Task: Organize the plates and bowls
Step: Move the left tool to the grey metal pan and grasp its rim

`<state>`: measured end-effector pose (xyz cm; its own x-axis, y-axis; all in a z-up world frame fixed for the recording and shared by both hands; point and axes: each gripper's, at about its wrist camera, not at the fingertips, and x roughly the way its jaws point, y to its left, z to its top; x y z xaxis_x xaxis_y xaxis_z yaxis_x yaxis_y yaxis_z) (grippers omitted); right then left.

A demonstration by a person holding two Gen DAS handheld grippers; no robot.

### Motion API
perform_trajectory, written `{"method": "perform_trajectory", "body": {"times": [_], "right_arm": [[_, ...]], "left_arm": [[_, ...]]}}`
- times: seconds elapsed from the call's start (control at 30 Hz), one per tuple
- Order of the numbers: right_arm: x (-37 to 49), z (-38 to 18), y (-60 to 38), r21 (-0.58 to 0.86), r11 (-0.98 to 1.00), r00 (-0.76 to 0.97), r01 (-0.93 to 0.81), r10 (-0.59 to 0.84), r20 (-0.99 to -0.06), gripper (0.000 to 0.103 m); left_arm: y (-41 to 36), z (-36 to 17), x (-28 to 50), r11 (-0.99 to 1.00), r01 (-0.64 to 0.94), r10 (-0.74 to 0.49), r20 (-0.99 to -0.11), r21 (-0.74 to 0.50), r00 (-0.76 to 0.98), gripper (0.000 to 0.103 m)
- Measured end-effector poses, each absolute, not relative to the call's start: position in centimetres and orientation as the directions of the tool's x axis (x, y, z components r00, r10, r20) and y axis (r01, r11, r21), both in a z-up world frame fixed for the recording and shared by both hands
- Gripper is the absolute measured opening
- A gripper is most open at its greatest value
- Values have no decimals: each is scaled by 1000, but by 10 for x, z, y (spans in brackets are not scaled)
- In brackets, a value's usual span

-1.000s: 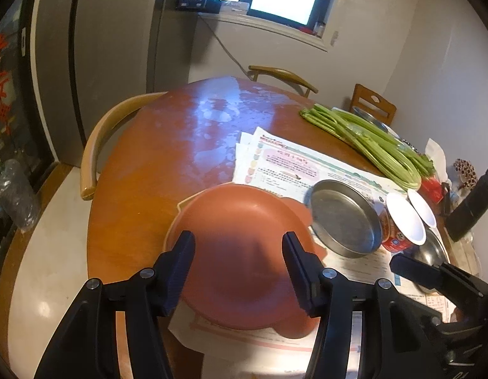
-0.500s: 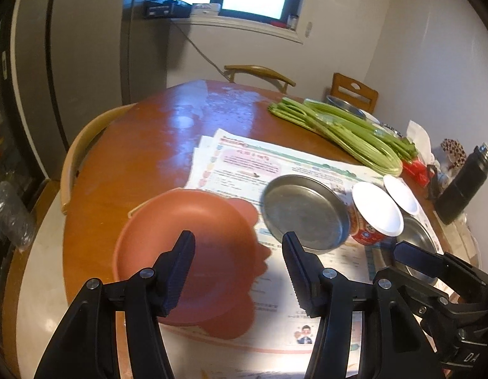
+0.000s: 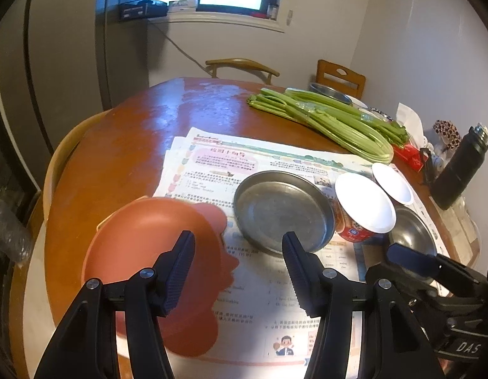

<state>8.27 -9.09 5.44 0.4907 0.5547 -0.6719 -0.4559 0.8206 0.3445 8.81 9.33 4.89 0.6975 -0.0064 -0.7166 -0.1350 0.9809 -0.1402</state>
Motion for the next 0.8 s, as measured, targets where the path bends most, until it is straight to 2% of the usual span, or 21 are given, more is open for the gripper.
{"method": "perform_trajectory", "body": {"times": [0.8], "right_arm": [[146,3,-75,404,849,410,-340,521,-749,63]], "left_arm": [[95,7,201,991,-83,-36,-821,-102,570,59]]}}
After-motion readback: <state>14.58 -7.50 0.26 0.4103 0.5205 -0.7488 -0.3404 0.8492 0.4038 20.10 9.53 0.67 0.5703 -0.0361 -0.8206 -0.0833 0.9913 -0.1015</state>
